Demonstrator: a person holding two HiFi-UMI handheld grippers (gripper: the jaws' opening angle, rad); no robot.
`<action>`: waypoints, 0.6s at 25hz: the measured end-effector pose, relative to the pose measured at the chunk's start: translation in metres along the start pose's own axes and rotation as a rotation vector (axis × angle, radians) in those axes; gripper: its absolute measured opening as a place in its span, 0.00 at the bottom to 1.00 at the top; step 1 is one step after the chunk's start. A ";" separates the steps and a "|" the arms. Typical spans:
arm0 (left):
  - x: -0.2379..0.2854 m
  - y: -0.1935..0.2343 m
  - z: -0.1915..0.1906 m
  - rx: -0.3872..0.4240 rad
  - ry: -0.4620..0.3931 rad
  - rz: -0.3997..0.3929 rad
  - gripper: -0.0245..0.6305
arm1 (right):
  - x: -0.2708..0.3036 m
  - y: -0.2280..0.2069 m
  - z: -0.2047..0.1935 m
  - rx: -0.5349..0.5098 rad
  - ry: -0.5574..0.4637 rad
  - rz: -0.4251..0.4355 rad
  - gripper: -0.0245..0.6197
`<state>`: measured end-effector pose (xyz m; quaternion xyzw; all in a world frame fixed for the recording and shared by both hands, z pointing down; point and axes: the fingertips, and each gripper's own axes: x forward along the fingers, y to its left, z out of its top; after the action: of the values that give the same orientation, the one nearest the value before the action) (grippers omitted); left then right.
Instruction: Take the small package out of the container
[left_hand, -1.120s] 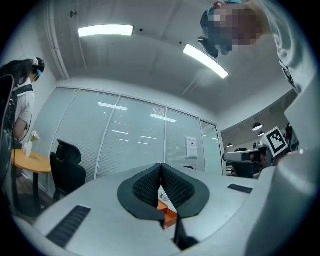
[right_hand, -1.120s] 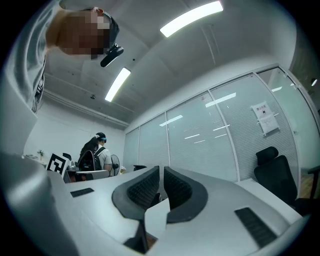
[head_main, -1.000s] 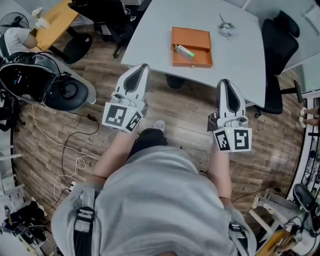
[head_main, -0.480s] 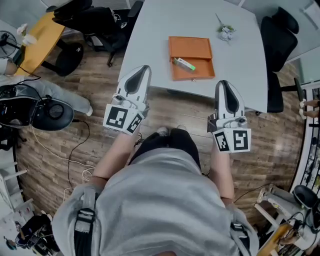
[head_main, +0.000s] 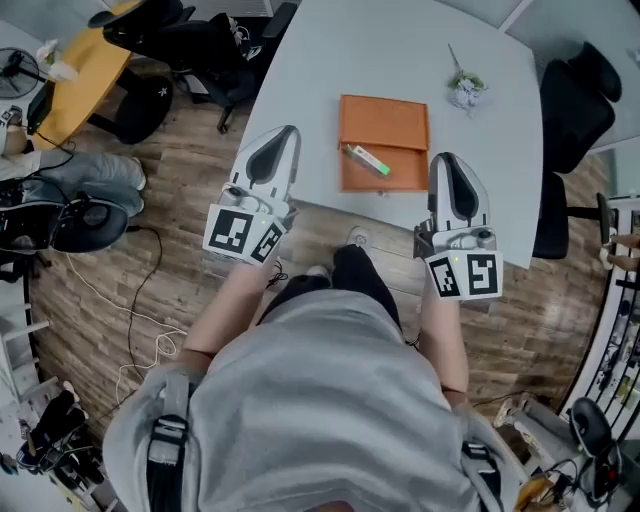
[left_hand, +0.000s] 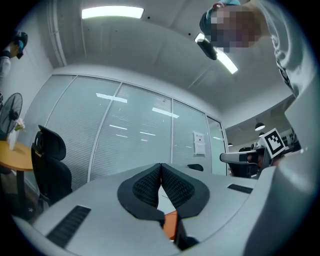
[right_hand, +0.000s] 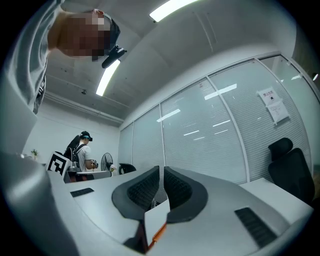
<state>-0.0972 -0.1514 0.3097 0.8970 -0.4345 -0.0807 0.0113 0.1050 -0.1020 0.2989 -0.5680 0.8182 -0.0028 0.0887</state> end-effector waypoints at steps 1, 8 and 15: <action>0.013 0.002 0.000 0.004 -0.006 0.012 0.07 | 0.009 -0.011 0.001 -0.002 -0.002 0.011 0.13; 0.087 0.020 -0.002 0.016 -0.043 0.092 0.07 | 0.069 -0.078 0.006 -0.005 -0.008 0.085 0.13; 0.140 0.025 -0.022 0.004 -0.016 0.100 0.07 | 0.096 -0.118 -0.013 0.021 0.049 0.110 0.13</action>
<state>-0.0280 -0.2772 0.3150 0.8734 -0.4792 -0.0862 0.0104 0.1799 -0.2346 0.3100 -0.5209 0.8501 -0.0206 0.0747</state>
